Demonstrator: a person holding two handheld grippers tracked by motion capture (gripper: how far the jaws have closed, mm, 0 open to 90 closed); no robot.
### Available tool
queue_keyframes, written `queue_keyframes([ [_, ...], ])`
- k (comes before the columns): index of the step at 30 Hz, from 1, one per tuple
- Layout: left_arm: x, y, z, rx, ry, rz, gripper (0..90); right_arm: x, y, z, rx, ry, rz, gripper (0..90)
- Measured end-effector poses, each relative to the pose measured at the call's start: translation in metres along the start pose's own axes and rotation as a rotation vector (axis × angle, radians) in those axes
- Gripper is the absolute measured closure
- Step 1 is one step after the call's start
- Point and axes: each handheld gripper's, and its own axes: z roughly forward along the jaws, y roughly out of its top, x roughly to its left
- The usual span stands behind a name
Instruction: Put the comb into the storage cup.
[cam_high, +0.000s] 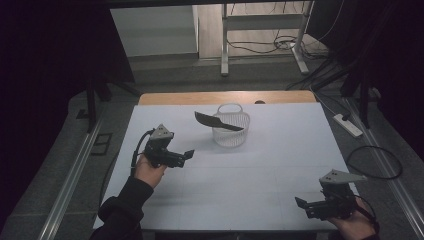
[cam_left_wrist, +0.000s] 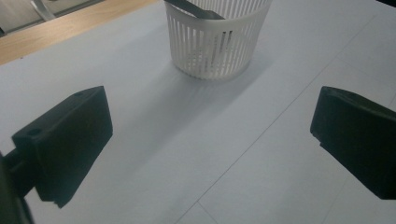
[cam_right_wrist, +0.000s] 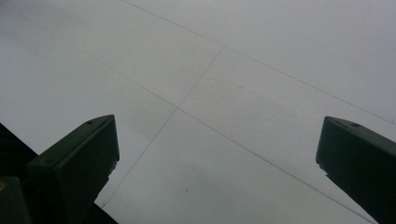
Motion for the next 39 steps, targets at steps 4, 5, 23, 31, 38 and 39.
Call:
queue_keyframes([
  [4, -0.001, -0.001, -0.004, -0.013, 0.001, -0.006, 0.0, 0.0, 0.0, 0.0, 0.0, 0.003, 0.001, 0.0],
  [5, -0.001, -0.001, -0.005, -0.013, 0.001, -0.006, 0.0, 0.0, 0.0, 0.0, 0.0, 0.005, 0.002, 0.0],
  [23, 0.002, -0.014, -0.028, -0.049, 0.0, -0.065, 0.0, 0.0, 0.0, -0.001, -0.009, 0.002, 0.0, 0.0],
  [31, 0.002, -0.019, -0.035, -0.059, -0.002, -0.077, 0.0, 0.0, 0.0, -0.001, -0.007, 0.0, 0.0, 0.0],
  [38, 0.002, -0.023, -0.04, -0.065, 0.0, -0.086, 0.0, 0.0, 0.0, -0.001, -0.008, -0.001, -0.001, 0.0],
  [39, 0.002, -0.024, -0.041, -0.065, 0.002, -0.088, 0.0, 0.0, 0.0, -0.001, -0.008, -0.001, -0.001, 0.0],
])
